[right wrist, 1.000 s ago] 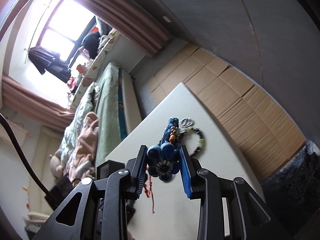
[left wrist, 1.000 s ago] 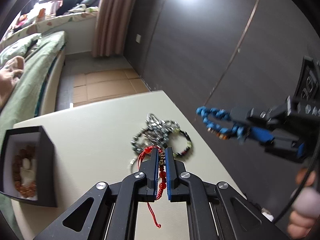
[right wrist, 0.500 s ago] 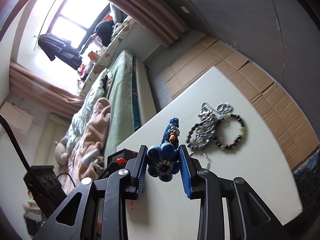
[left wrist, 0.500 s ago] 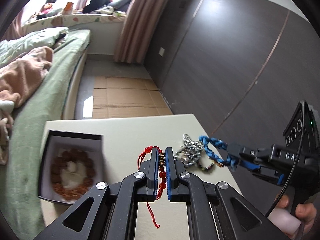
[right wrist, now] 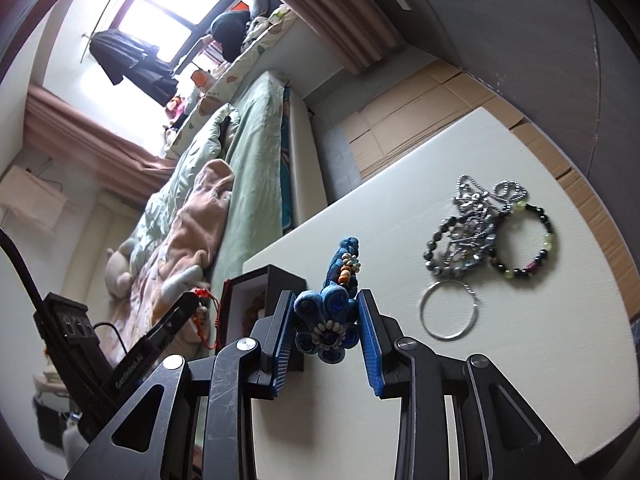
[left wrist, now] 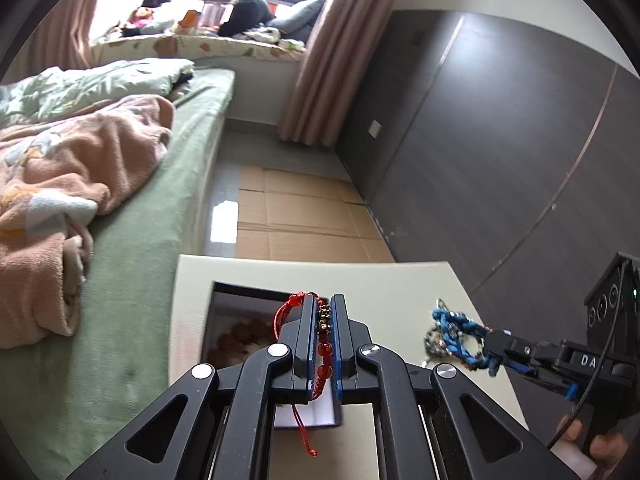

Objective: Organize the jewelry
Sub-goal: 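Carry the red bracelet into the box with the left gripper while the right holds the ornament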

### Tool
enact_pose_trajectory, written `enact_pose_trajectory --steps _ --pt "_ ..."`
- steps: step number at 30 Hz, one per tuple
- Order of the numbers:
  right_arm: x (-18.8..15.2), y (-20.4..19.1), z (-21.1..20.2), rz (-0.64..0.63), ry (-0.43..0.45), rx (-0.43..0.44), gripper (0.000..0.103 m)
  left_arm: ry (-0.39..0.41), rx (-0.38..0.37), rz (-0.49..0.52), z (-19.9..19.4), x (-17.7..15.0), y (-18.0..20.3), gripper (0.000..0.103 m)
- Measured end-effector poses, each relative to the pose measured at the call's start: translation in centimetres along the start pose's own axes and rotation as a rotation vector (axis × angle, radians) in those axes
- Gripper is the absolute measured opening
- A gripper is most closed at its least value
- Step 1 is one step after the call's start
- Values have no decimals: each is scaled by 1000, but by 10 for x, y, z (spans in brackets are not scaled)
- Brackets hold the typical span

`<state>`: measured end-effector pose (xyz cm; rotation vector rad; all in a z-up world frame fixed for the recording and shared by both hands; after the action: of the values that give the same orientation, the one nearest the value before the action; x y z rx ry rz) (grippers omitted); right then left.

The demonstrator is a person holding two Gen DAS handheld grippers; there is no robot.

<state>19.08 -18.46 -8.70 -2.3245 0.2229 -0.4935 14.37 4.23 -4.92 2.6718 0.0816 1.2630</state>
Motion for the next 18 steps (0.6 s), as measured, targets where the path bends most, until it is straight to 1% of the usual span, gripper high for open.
enact_pose_trajectory --steps 2,3,4,5,6,7,8,11,14,16,18 --pt "-1 -3 3 -5 1 1 32 17 -5 -12 0 3 -6 7" --pt "-2 -4 6 -8 -1 1 32 9 -3 -18 2 4 -9 7" --pt "-3 -6 8 -10 -3 0 32 -9 2 -25 5 5 -13 11" --pt "-5 -6 9 -13 -6 -1 32 -28 6 -33 9 6 -16 20" --pt "-6 -7 11 -15 -8 -2 32 -49 5 -46 12 5 -20 27" --pt "-7 -8 13 -17 -10 -4 32 -53 5 -56 12 3 -22 42" --pt "-9 -10 15 -20 -13 -4 32 -49 5 -68 10 3 -24 53" --pt "-10 -16 18 -30 -12 11 32 -11 -2 -81 1 5 -28 67" --pt "-14 -24 19 -45 -9 47 32 2 2 -81 -7 7 -33 69" --pt "-16 -29 20 -56 -11 67 32 -7 10 -87 -9 5 -37 69" --pt "-20 -35 22 -70 -17 83 32 -14 2 -100 -10 4 -40 69"
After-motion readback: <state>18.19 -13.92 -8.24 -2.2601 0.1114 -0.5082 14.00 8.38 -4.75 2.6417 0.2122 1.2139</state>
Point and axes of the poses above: each gripper's, at about its wrist camera, not at the fingertips, and z roughly the way its jaws point, y to its right, x to its top, the point moved 4 cm from there along z, roughly the way its jaws point, and after that the axes turned 12 degrees about z, right-handed, at the moved point
